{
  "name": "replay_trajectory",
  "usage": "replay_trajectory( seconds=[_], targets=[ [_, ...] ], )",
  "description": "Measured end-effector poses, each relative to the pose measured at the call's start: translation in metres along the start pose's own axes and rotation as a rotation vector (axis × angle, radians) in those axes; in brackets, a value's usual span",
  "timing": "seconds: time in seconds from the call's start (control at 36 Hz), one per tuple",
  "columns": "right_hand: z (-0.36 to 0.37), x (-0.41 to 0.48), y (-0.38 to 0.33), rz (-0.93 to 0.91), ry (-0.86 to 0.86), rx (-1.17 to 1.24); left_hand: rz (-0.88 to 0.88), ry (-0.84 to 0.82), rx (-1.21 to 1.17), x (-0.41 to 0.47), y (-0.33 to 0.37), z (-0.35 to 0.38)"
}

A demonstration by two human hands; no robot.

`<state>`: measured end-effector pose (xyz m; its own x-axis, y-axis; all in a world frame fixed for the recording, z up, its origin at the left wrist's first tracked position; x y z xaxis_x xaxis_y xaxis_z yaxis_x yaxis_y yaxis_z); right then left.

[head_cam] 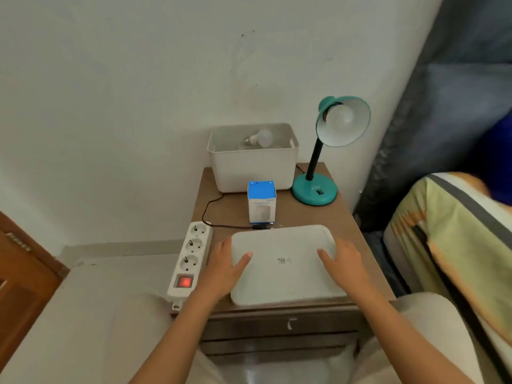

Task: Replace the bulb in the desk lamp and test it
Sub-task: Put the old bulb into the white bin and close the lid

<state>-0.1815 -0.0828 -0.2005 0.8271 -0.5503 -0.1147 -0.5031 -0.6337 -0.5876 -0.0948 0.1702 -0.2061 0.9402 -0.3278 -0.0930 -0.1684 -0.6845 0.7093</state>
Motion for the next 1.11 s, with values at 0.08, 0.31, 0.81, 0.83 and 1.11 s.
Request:
replay_trajectory(
  seconds=[0.08, 0.31, 0.81, 0.83, 1.11],
  targets=[
    [0.007, -0.015, 0.021, 0.046, -0.003, 0.003, -0.074, 0.001, 0.084, -0.017, -0.014, 0.021],
    [0.025, -0.042, 0.032, -0.085, 0.022, 0.01, -0.057, 0.092, 0.216, -0.04, -0.016, 0.047],
    [-0.019, -0.063, -0.026, -0.185, 0.241, 0.325, 0.016, 0.245, -0.173, -0.032, 0.033, -0.02],
    [-0.027, -0.055, -0.037, -0.212, 0.249, 0.332, 0.031, 0.268, -0.173, -0.024, 0.04, -0.032],
    [-0.063, 0.068, -0.152, -0.337, 0.211, 0.293, 0.052, 0.373, -0.169, 0.089, 0.077, -0.132]
  ],
)
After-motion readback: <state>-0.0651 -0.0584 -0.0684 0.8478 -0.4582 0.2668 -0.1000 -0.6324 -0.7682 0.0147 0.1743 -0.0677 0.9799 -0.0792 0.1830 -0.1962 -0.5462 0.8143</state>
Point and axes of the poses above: each hand's wrist, its own x-axis towards the middle knuckle, its own z-axis out of the palm, y = z × x, the point moved 4 cm from there along x, towards the middle knuckle
